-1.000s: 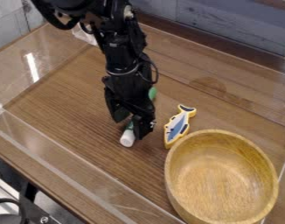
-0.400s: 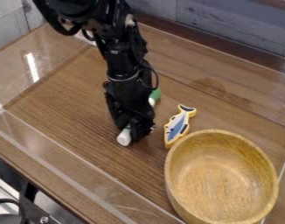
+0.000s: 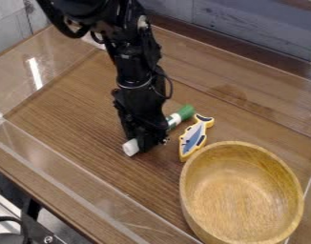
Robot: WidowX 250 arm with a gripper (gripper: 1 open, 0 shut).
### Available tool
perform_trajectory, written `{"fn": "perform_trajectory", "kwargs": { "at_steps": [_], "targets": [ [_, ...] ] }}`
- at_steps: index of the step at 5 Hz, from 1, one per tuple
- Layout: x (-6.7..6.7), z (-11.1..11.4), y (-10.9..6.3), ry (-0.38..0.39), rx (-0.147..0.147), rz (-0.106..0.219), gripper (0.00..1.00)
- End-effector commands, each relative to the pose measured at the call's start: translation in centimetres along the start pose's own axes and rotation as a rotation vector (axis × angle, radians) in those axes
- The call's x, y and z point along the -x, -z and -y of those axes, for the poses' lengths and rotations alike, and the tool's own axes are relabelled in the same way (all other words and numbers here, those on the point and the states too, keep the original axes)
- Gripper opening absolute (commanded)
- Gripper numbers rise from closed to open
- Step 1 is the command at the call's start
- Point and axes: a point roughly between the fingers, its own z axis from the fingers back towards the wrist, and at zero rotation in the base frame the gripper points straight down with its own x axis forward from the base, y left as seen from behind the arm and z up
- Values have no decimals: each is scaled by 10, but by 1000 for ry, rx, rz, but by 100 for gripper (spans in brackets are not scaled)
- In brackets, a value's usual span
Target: Put the green marker in the brown bowl
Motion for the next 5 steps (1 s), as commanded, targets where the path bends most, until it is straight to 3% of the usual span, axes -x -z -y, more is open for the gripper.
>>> {"fn": "perform_trajectory", "kwargs": {
  "at_steps": [1,5],
  "targets": [
    [-12,-2,-19,20,-28,52,0],
    [-15,0,-39,7,-27,26,0]
  ]
}}
